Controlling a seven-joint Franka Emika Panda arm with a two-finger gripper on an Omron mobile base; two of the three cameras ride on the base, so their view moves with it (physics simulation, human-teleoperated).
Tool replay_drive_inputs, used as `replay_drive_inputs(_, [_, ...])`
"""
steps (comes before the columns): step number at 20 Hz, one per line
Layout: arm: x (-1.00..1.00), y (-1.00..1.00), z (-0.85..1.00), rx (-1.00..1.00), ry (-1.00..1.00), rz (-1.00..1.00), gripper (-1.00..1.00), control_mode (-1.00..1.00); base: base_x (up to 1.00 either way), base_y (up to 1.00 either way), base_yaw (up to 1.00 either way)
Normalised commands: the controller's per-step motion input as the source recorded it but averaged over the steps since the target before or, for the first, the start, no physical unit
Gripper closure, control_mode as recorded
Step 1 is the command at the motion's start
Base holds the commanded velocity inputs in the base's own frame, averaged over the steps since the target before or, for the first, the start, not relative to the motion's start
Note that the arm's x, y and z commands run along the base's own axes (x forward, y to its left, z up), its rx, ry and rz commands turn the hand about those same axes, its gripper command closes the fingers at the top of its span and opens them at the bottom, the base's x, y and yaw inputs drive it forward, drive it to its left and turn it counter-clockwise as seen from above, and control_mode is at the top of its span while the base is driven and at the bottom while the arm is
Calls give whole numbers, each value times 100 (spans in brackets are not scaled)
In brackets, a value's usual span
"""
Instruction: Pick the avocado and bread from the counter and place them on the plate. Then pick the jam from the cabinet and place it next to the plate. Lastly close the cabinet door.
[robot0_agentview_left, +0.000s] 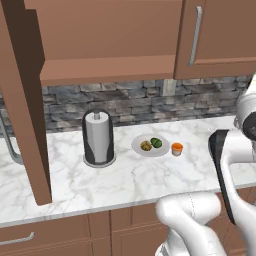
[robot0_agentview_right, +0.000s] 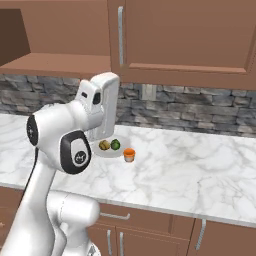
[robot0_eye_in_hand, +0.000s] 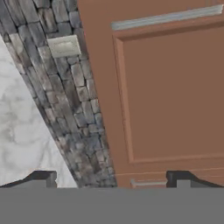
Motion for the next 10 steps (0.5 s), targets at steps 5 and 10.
replay_drive_inputs(5, [-3, 85, -39, -33, -7, 0, -100, -100, 0, 0, 0])
replay_drive_inputs(10, [6, 100, -52, -47, 15, 0, -100, -100, 0, 0, 0])
